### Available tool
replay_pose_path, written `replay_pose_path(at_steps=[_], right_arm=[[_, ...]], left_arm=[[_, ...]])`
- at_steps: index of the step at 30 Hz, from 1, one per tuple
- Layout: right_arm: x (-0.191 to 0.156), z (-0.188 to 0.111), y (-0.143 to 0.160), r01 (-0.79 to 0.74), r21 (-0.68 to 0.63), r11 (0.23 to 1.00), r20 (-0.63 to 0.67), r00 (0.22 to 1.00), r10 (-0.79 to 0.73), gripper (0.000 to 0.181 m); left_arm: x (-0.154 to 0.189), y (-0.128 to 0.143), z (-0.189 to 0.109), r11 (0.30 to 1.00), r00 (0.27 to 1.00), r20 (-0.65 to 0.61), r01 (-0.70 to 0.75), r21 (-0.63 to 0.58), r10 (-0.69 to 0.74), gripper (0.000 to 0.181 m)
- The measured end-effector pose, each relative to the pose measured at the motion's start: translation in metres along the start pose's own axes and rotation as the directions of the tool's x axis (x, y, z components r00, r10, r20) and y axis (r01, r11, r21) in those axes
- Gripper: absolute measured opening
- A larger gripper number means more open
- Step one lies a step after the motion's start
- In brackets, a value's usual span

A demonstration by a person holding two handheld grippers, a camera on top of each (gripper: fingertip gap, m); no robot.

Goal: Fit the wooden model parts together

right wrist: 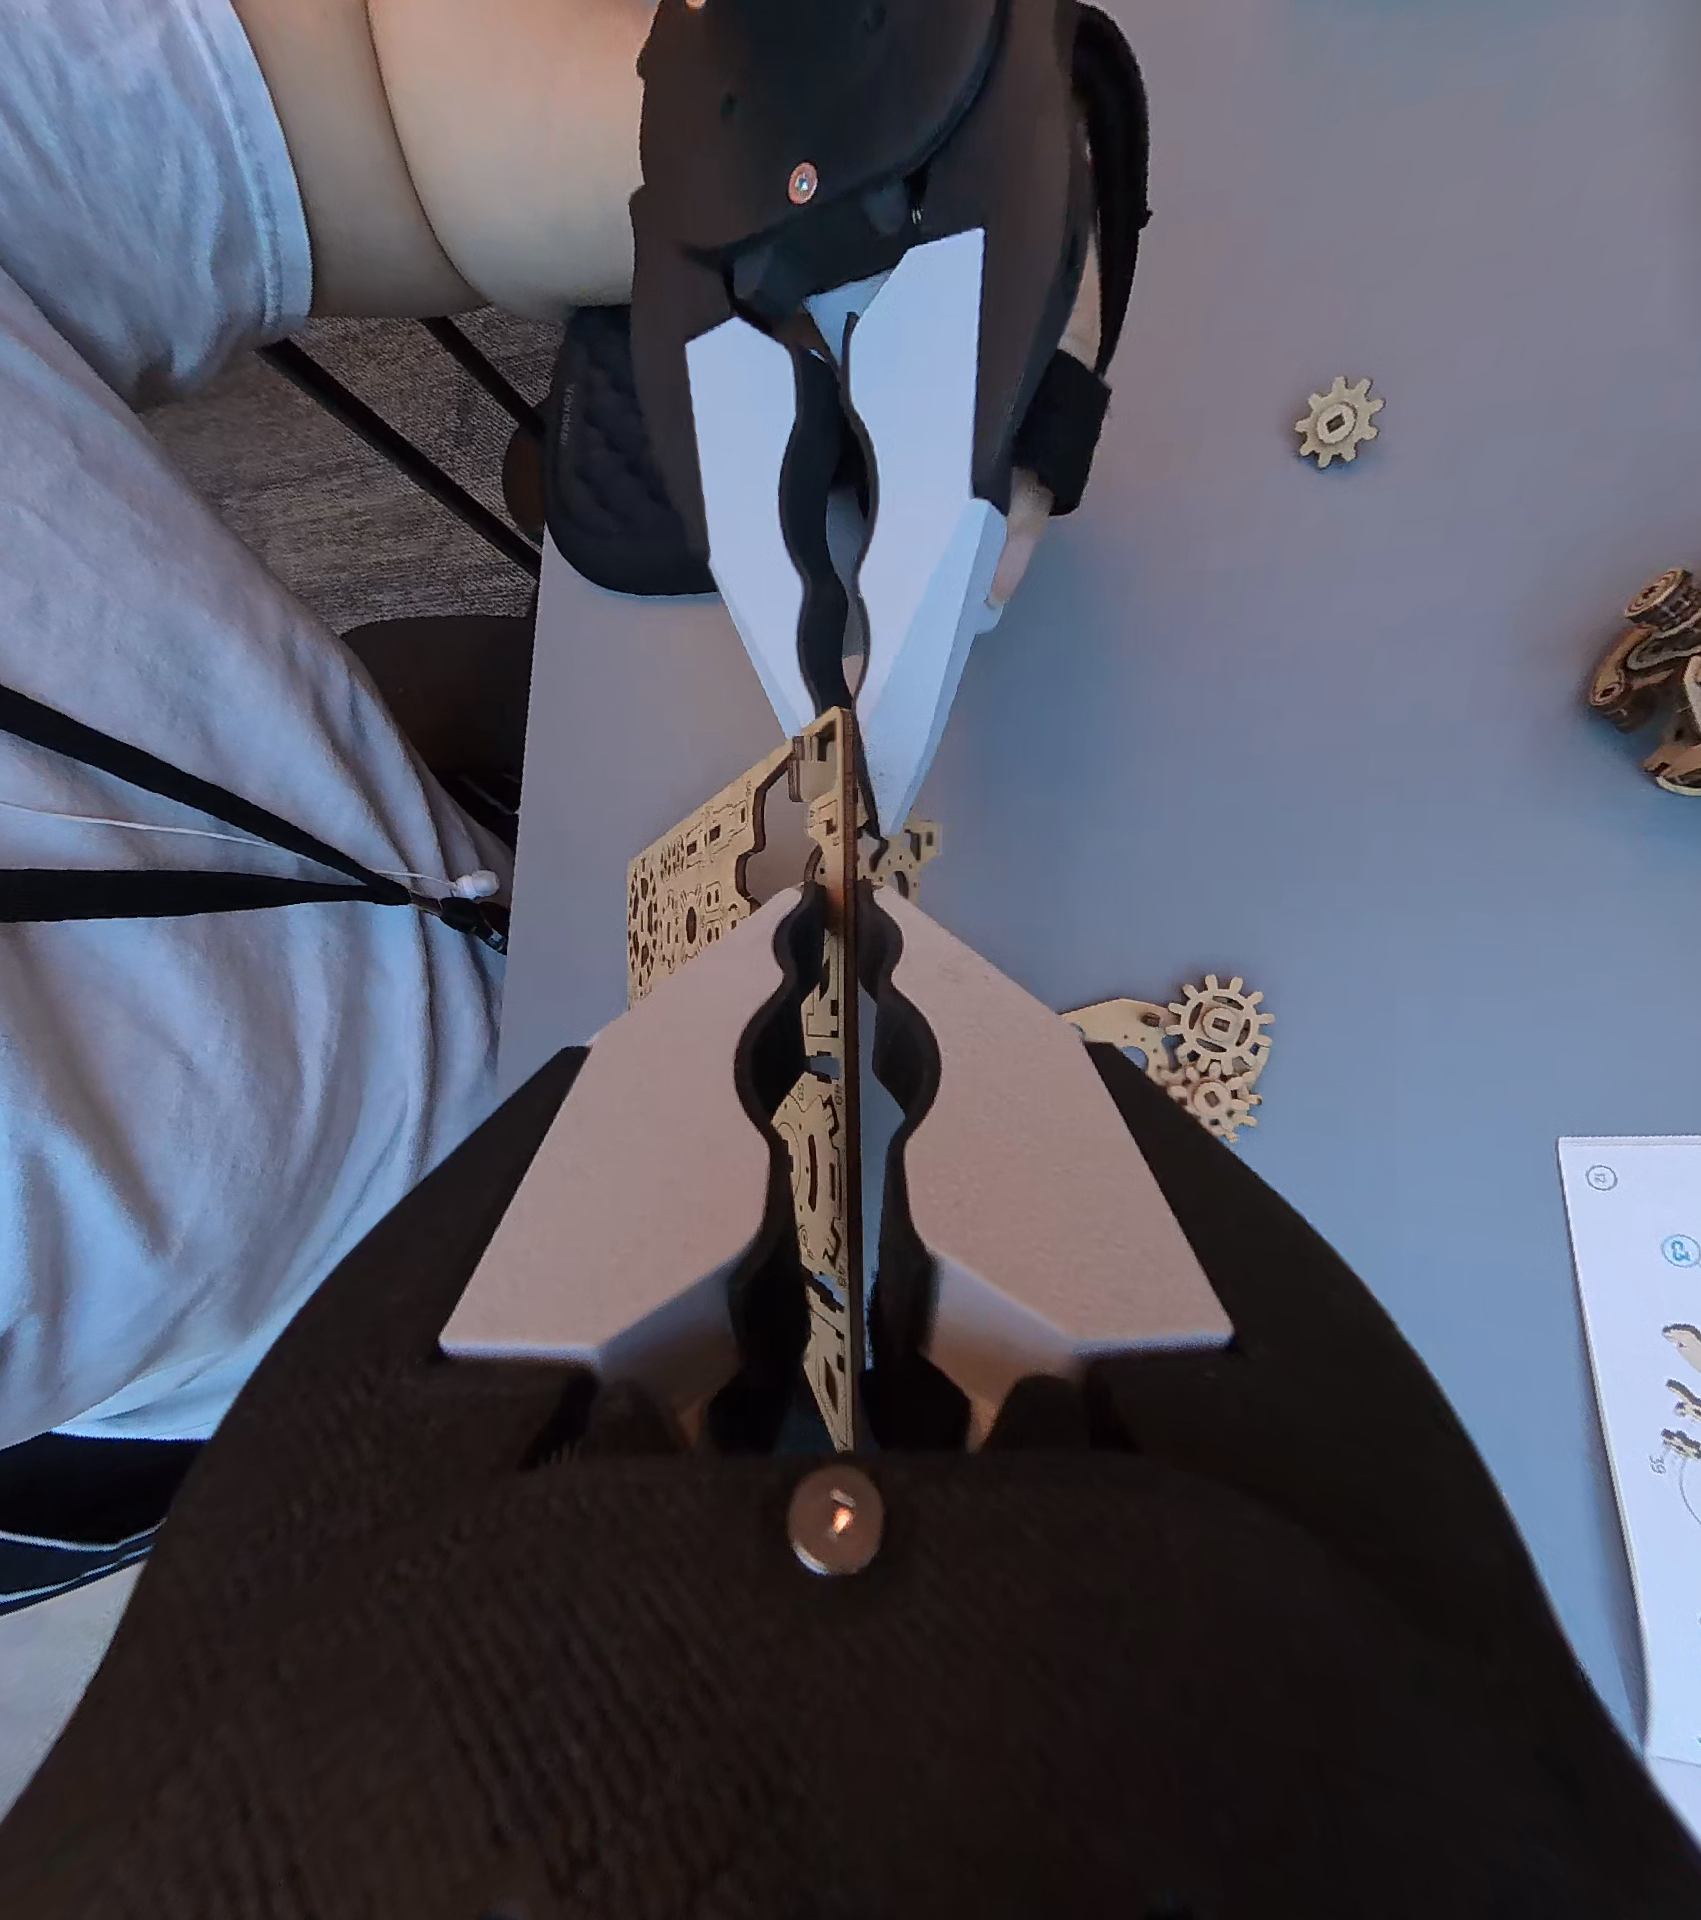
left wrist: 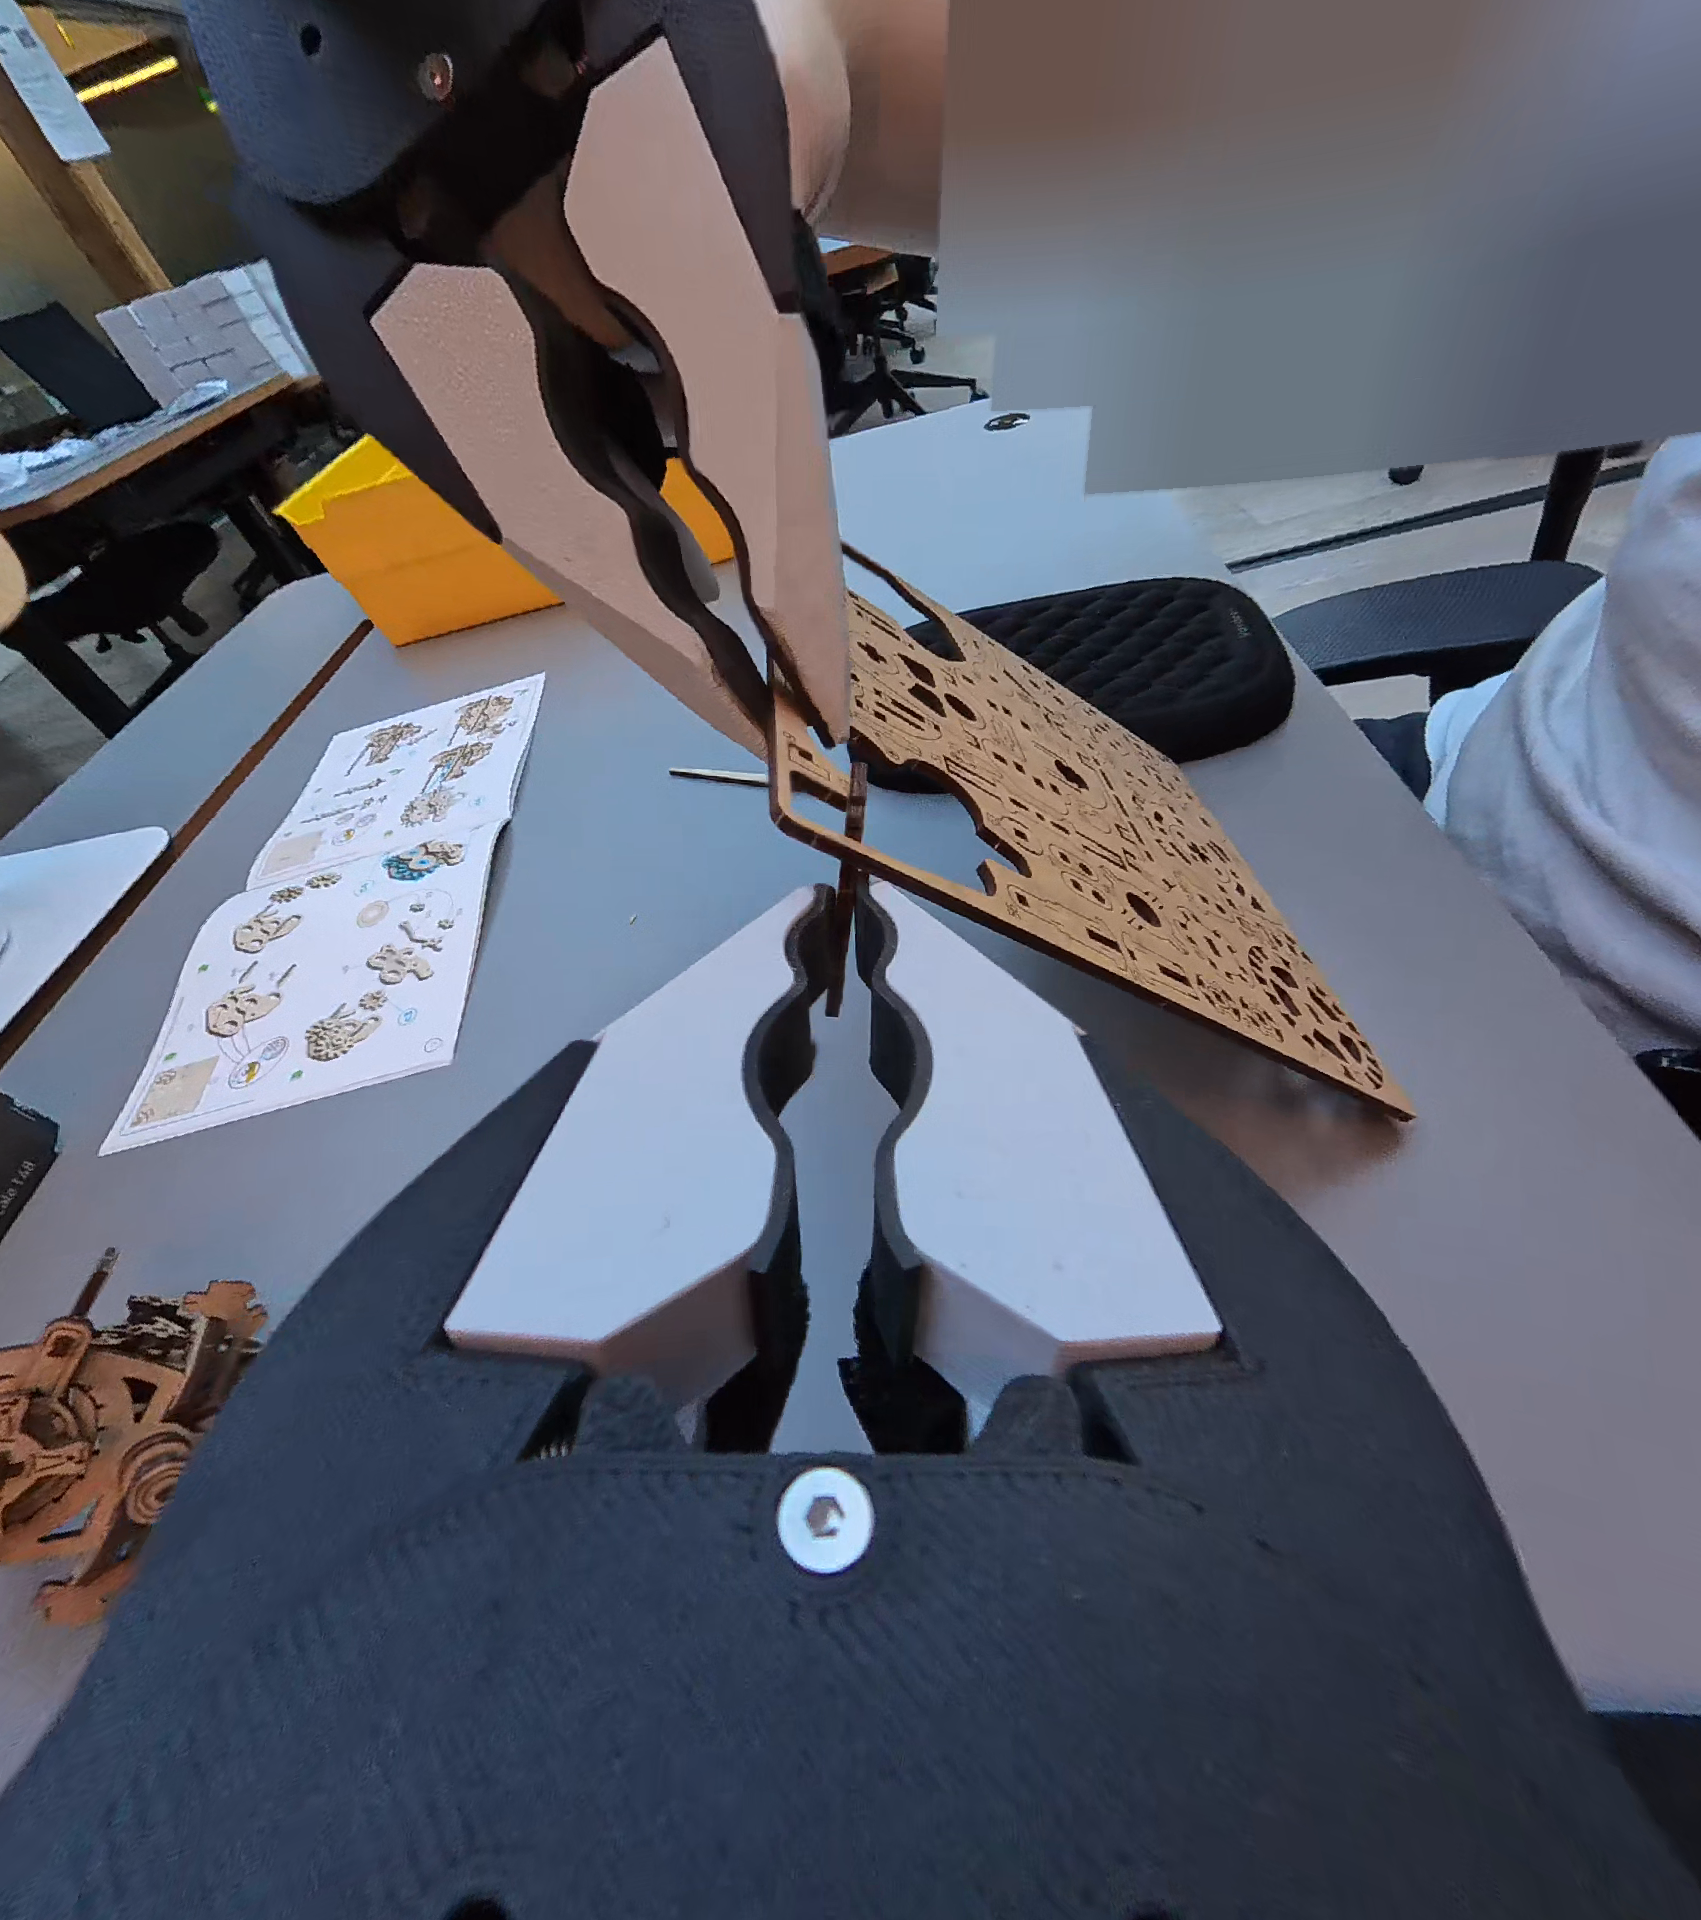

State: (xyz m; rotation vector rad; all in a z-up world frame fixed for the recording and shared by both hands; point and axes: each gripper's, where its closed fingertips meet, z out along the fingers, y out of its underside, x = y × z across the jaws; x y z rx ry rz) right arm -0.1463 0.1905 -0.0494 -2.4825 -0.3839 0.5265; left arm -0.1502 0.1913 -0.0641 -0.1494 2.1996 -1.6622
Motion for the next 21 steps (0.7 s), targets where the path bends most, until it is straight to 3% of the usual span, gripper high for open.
replay_pose_path(at_steps=[5,9,13,21], right_arm=[[0.0,-0.002,-0.003,0.03,0.031,0.999,-0.02,0.999,-0.029,0.004],[-0.003,0.005,0.003,0.05,-0.002,0.999,-0.03,0.998,-0.05,0.004],[-0.007,0.001,-0.003,-0.019,0.08,0.997,0.01,1.0,0.018,0.004],[-0.017,-0.01,-0.012,-0.009,0.179,0.984,0.016,1.0,0.006,0.004]], left_arm=[[0.005,-0.003,-0.002,0.967,0.957,-0.148,0.253,0.002,-0.25,0.001],[0.014,0.0,-0.003,0.932,0.898,-0.254,0.36,-0.042,-0.359,0.001],[0.014,-0.003,-0.006,0.942,0.909,-0.262,0.337,-0.002,-0.326,0.001],[0.015,-0.021,-0.017,0.943,0.913,-0.304,0.317,0.104,-0.273,0.0]])
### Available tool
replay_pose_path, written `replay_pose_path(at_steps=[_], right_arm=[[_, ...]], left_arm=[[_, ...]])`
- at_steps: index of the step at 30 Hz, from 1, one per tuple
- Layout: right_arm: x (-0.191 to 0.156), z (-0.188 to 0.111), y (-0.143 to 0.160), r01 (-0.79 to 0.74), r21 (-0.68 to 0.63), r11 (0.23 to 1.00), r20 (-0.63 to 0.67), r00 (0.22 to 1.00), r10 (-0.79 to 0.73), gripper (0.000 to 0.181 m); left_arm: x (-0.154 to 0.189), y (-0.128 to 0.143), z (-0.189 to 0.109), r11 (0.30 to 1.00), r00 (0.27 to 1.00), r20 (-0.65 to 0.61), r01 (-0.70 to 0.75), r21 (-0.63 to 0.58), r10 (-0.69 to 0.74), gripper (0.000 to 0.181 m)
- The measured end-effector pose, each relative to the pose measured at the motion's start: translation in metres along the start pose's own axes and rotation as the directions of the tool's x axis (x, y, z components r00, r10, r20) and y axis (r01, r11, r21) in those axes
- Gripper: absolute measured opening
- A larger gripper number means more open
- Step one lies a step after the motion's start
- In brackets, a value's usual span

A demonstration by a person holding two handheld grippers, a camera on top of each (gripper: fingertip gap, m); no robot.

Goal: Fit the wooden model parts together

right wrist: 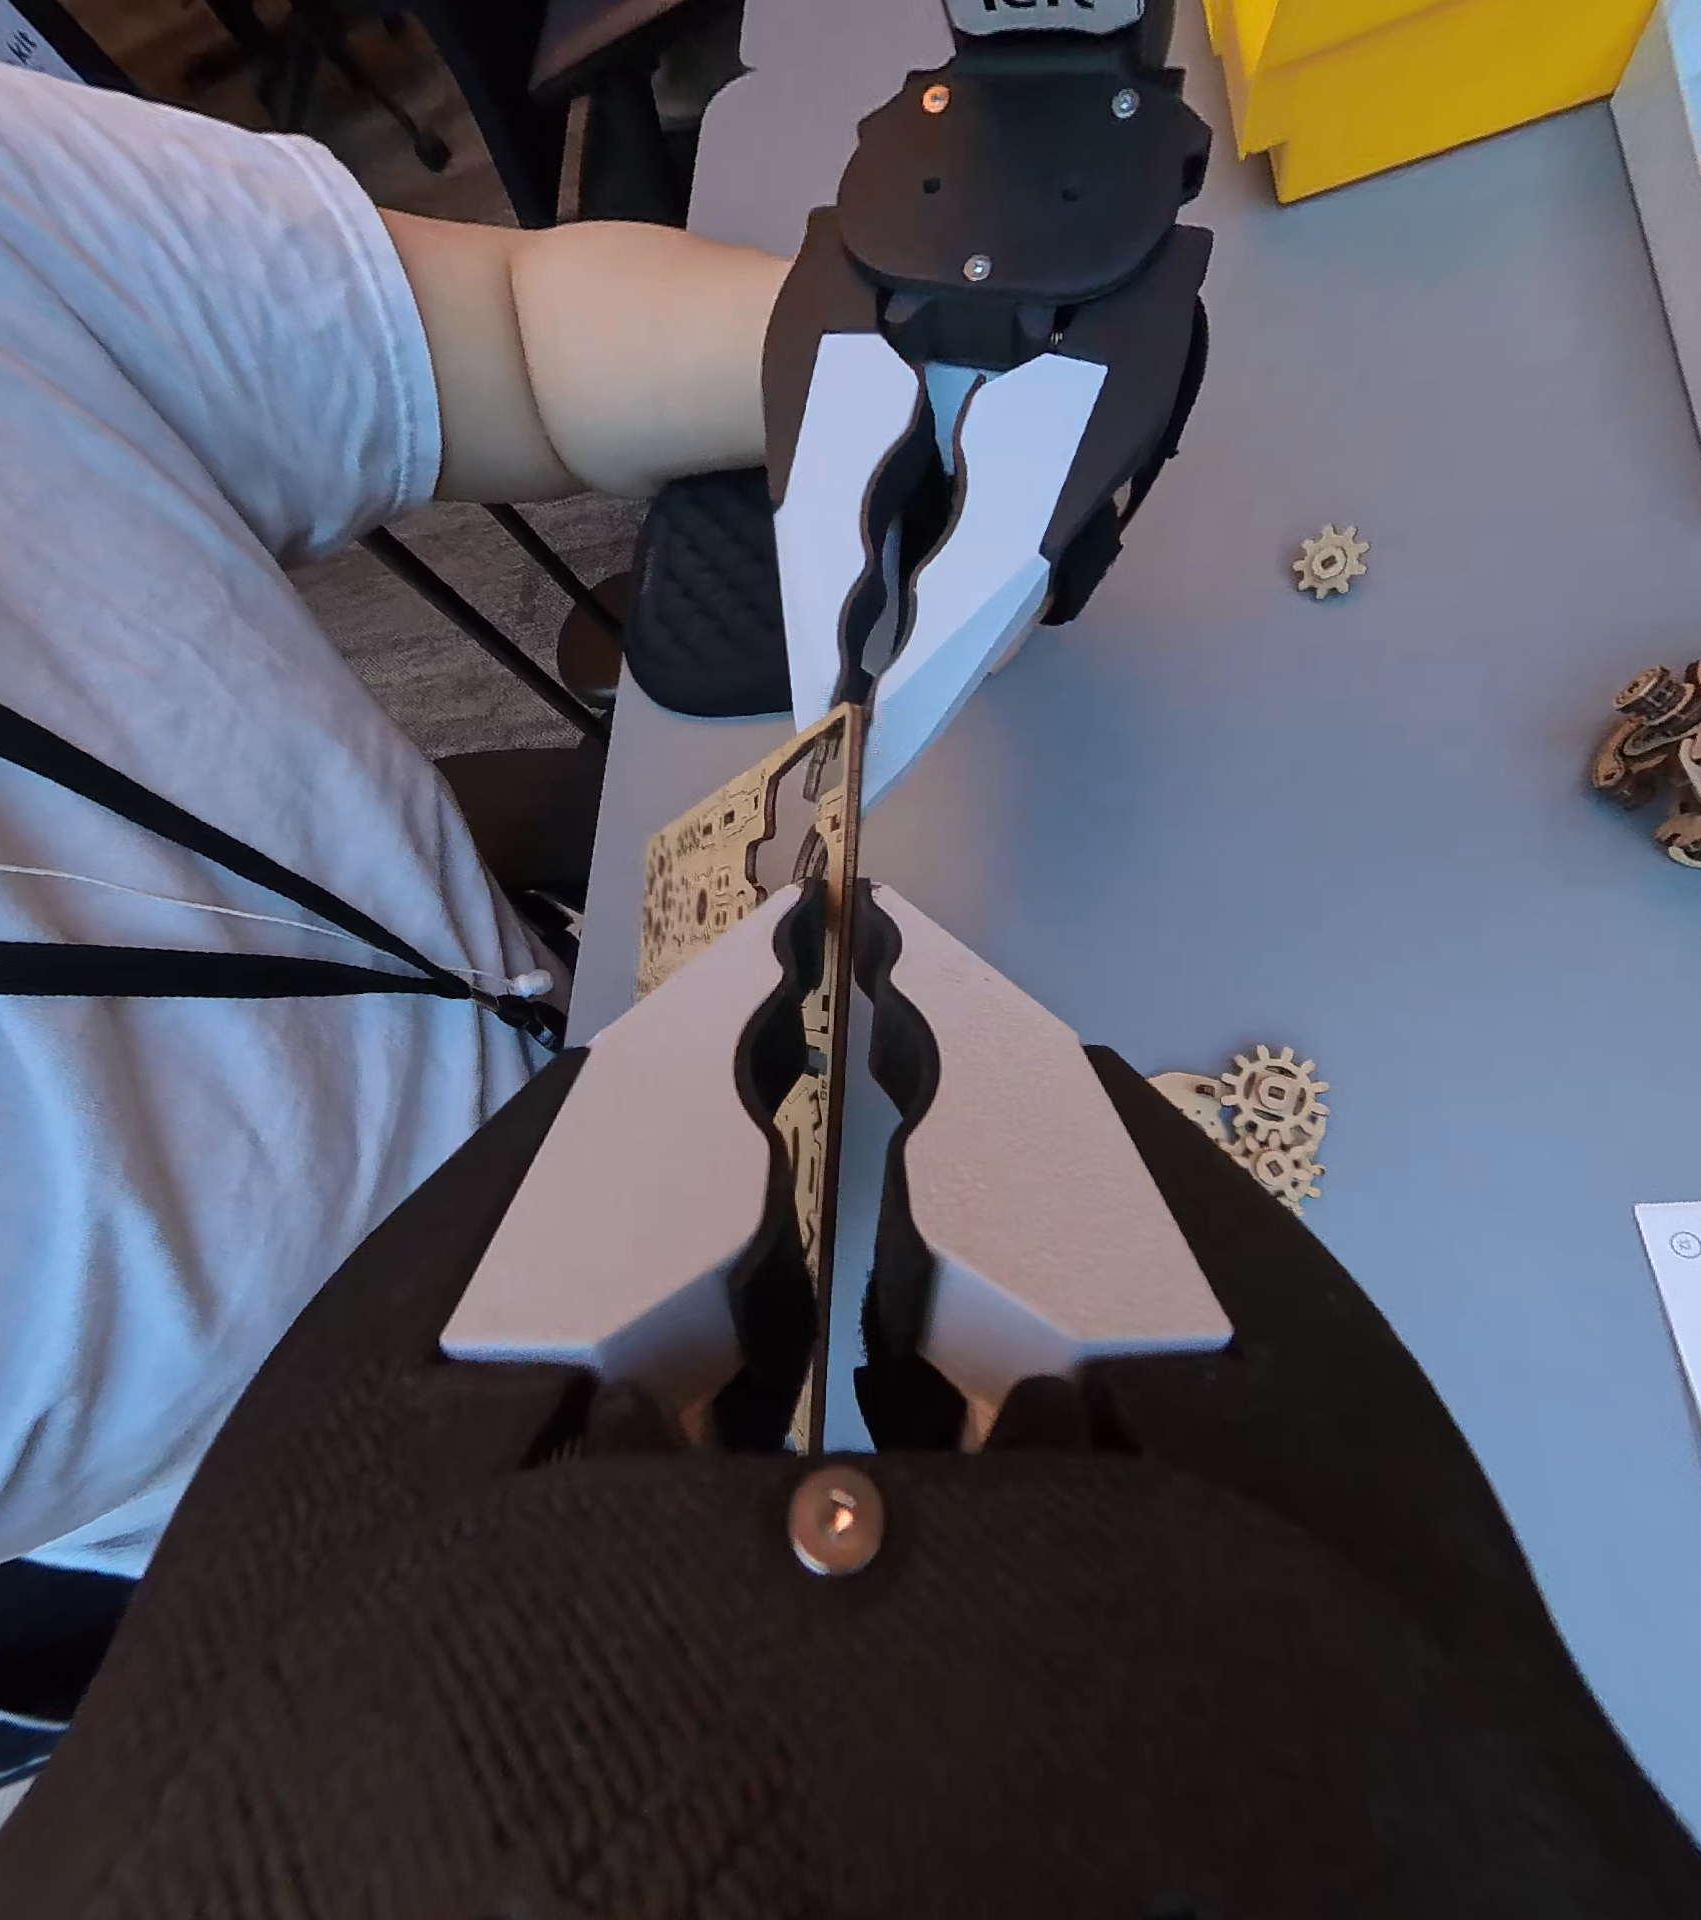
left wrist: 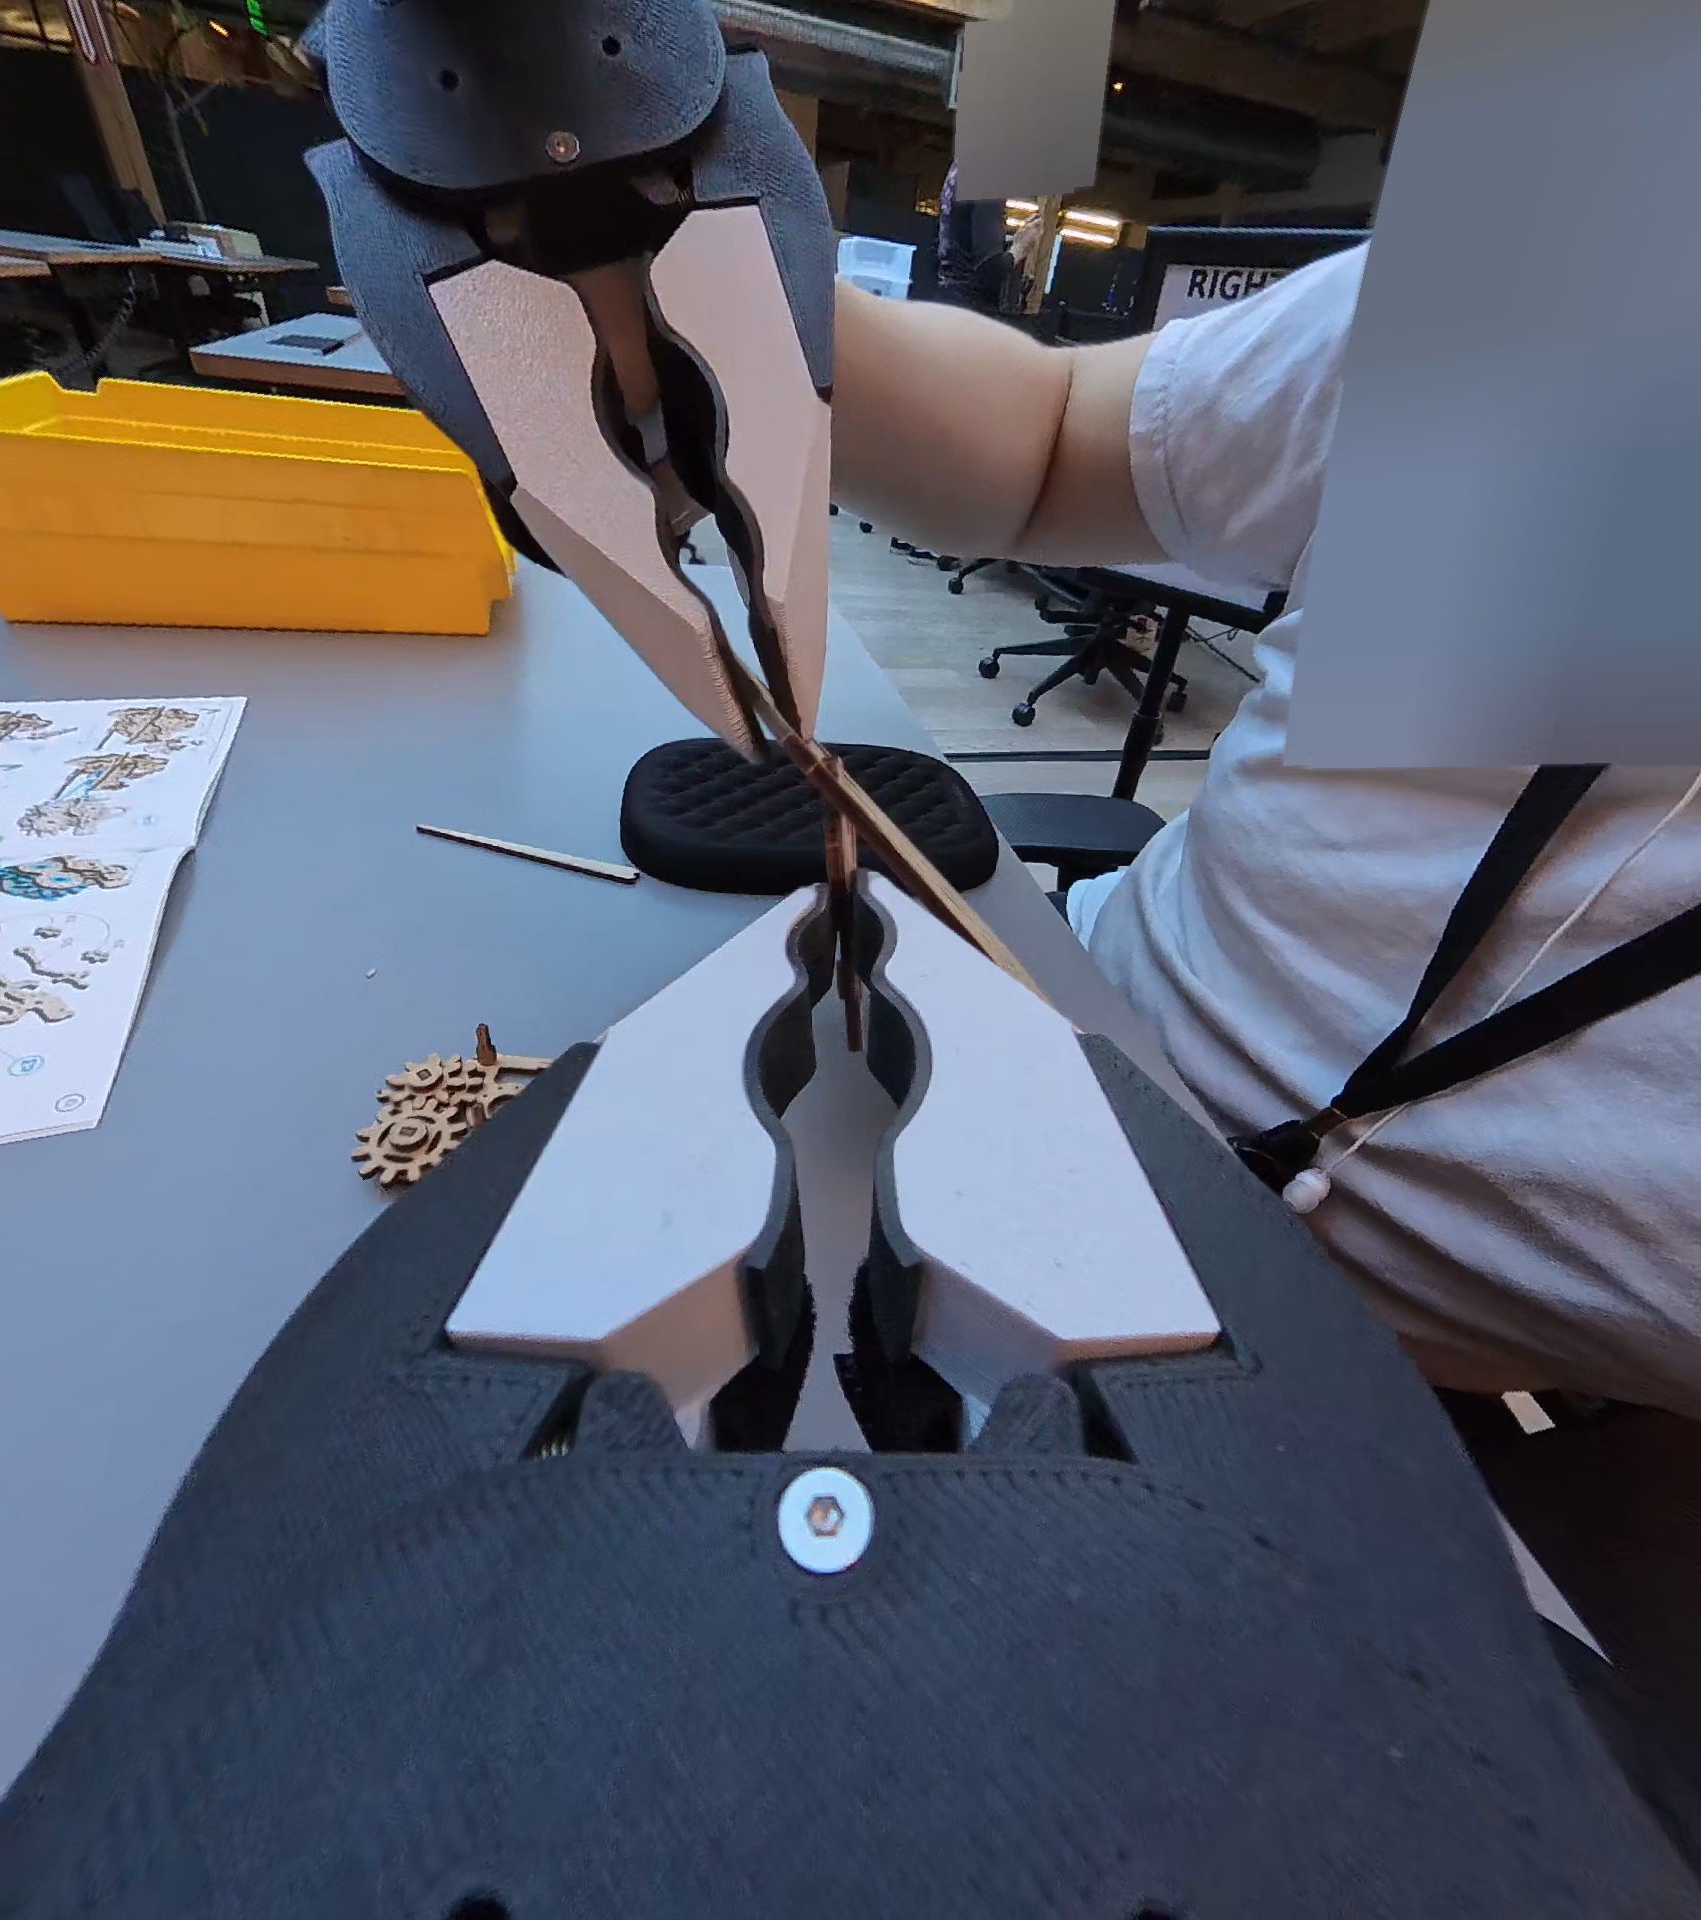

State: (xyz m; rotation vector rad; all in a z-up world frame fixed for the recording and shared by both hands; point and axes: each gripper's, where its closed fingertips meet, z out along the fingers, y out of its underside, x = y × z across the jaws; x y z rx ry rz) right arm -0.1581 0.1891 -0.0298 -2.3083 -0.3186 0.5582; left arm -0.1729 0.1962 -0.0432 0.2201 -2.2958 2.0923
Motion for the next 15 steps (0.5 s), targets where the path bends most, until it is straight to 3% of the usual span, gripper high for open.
replay_pose_path(at_steps=[6,15], right_arm=[[0.004,-0.012,0.001,-0.034,0.045,0.998,-0.025,0.999,0.036,0.002],[0.009,-0.017,0.005,-0.094,0.072,0.993,-0.007,0.995,0.095,0.002]], left_arm=[[-0.012,0.0,-0.007,0.998,0.998,0.026,0.059,0.019,-0.059,0.0],[-0.036,0.021,-0.007,0.991,0.983,0.155,0.114,-0.075,-0.102,0.0]])
